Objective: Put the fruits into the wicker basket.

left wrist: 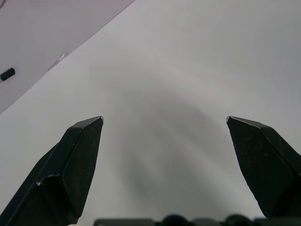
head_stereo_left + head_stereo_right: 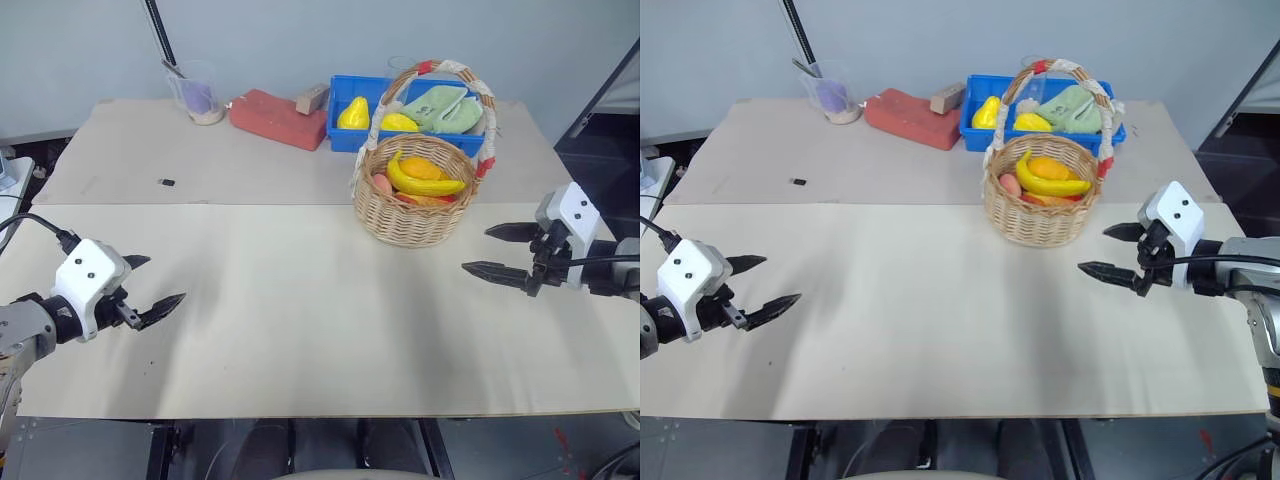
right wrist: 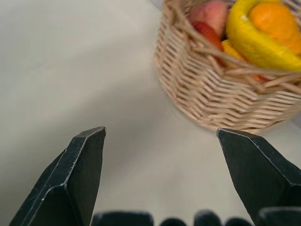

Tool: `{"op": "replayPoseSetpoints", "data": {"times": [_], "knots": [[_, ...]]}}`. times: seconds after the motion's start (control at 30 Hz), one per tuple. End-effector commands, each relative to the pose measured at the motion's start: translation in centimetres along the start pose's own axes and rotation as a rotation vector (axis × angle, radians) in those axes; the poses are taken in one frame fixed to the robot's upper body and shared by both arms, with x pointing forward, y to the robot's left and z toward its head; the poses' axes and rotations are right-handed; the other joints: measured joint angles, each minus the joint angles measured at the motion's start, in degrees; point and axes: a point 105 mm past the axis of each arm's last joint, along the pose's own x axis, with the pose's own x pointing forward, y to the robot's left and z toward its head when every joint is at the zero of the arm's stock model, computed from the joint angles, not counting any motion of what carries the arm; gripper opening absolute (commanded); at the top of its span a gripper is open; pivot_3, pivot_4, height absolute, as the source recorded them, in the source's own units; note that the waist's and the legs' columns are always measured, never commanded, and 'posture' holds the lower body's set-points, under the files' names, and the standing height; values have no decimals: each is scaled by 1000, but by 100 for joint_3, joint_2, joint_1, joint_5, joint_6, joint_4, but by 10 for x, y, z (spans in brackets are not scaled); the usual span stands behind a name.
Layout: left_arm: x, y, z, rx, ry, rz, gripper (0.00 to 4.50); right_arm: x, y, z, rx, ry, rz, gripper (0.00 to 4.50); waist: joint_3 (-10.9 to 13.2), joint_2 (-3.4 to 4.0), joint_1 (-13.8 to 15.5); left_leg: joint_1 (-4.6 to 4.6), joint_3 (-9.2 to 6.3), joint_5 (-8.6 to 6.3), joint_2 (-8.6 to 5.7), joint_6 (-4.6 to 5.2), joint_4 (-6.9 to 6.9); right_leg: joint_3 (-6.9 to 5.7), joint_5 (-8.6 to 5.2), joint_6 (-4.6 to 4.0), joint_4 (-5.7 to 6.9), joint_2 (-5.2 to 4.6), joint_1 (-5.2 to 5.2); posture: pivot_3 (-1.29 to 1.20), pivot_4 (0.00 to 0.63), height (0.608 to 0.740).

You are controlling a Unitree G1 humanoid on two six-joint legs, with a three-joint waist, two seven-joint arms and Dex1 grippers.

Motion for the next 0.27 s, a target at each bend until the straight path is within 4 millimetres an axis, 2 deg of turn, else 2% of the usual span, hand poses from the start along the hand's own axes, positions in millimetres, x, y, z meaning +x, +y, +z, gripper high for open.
{"op": "replayPoseSetpoints", "data": {"times": [0.03,0.27], "knots": [[-7,7,11,26,-30,22,4500,-5,-5,6,-38,-7,-12,4184,0,0,-1,-3,0,0,0,0,0,0,0,0,0,0,-3,0,150,740],[-3,10,17,20,-60,23,4500,-1,-5,7,-38,-13,-11,4184,0,0,-5,0,-1,0,2,0,0,0,0,0,4,1,-2,0,150,740]]}}
